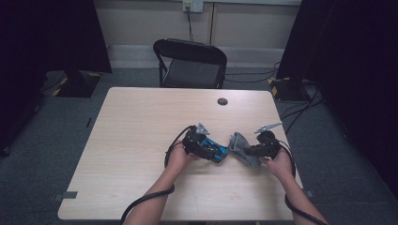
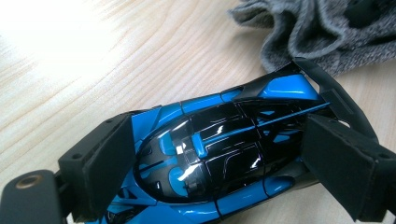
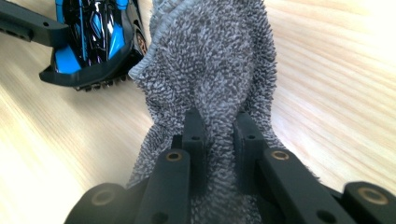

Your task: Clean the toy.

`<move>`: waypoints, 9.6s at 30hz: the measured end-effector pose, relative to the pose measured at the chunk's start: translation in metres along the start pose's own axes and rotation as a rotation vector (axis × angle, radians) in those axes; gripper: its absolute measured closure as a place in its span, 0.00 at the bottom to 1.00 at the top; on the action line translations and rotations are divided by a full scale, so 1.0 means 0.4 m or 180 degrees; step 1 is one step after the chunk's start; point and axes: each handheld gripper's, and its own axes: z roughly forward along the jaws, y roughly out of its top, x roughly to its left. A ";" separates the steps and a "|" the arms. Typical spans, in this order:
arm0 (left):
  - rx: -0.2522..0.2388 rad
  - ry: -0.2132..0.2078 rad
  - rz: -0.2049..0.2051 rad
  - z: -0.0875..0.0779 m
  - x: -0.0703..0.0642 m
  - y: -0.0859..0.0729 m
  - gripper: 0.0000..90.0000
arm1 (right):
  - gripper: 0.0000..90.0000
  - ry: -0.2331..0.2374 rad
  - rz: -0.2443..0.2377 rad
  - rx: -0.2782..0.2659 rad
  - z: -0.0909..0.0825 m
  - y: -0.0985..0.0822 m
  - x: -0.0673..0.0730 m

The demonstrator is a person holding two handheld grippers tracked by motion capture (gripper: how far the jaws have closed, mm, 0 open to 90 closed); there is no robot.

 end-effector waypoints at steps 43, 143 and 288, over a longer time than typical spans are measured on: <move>-0.0101 -0.0006 -0.0016 -0.001 0.000 -0.011 0.11 | 0.87 -0.0265 -0.0134 -0.0335 0.200 0.272 0.080; -0.0164 -0.0025 -0.0024 -0.005 0.004 -0.018 0.13 | 0.87 0.0232 -0.0478 0.0071 0.187 0.184 0.059; -0.0174 0.0005 -0.0063 -0.007 0.001 -0.019 0.15 | 0.87 -0.0041 -0.0760 -0.0181 0.262 0.249 0.118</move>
